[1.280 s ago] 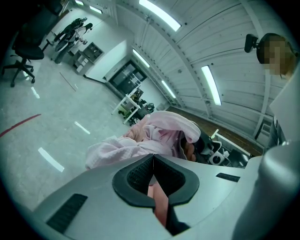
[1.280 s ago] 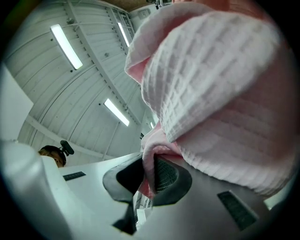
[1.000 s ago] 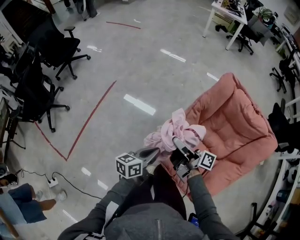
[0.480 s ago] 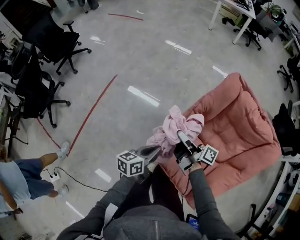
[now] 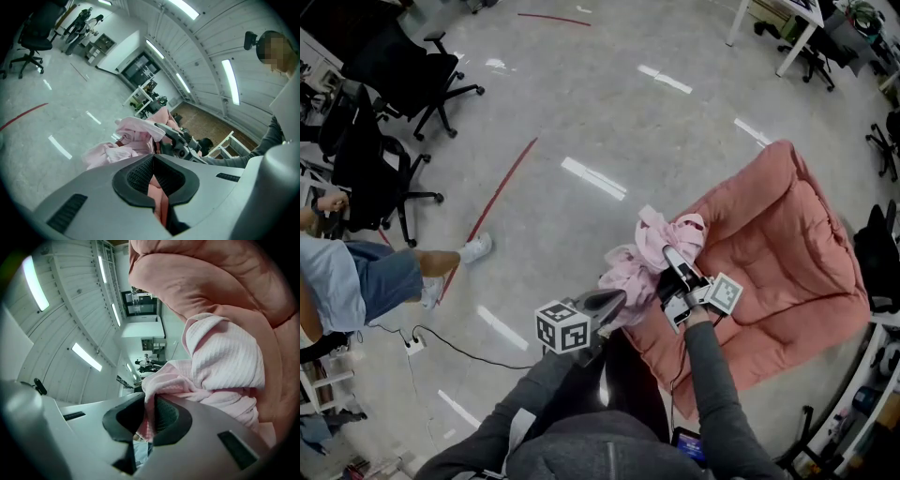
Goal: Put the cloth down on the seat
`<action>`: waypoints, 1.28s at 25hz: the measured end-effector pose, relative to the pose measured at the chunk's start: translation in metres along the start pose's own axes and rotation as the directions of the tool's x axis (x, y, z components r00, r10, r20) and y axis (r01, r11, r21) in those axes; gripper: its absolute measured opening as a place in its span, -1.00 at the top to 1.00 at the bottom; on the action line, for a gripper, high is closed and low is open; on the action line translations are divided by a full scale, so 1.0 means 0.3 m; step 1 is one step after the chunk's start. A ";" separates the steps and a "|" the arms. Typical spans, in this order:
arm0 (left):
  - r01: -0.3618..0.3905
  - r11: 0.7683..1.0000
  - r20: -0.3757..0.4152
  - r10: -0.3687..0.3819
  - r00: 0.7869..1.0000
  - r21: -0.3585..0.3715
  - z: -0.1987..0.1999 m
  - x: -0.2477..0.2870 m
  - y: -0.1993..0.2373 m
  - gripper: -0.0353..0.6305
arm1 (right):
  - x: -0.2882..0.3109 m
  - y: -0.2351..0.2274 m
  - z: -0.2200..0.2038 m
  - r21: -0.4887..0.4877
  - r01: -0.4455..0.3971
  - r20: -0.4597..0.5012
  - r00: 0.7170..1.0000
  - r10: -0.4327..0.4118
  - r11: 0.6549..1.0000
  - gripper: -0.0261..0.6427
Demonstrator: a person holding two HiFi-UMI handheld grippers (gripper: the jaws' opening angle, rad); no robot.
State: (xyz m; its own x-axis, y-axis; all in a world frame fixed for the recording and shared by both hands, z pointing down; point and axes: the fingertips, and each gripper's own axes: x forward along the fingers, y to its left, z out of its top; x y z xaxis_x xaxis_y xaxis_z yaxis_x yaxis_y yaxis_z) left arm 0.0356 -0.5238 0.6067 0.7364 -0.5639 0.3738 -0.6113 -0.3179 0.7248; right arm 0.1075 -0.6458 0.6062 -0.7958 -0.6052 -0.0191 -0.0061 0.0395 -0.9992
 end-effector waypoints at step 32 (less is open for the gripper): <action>-0.004 1.000 -0.047 0.005 0.999 0.004 -0.068 0.091 -0.009 0.87 | 0.076 -0.115 -0.065 -0.130 0.072 -0.183 0.978 -0.096 0.989 0.84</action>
State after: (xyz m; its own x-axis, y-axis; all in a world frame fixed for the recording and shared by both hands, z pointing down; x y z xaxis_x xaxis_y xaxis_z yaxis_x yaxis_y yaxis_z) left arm 0.0631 -0.5228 0.6267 0.7466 -0.5285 0.4042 -0.6156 -0.3183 0.7209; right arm 0.0778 -0.6453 0.6409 -0.8889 -0.4505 0.0833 -0.1422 0.0986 -0.9849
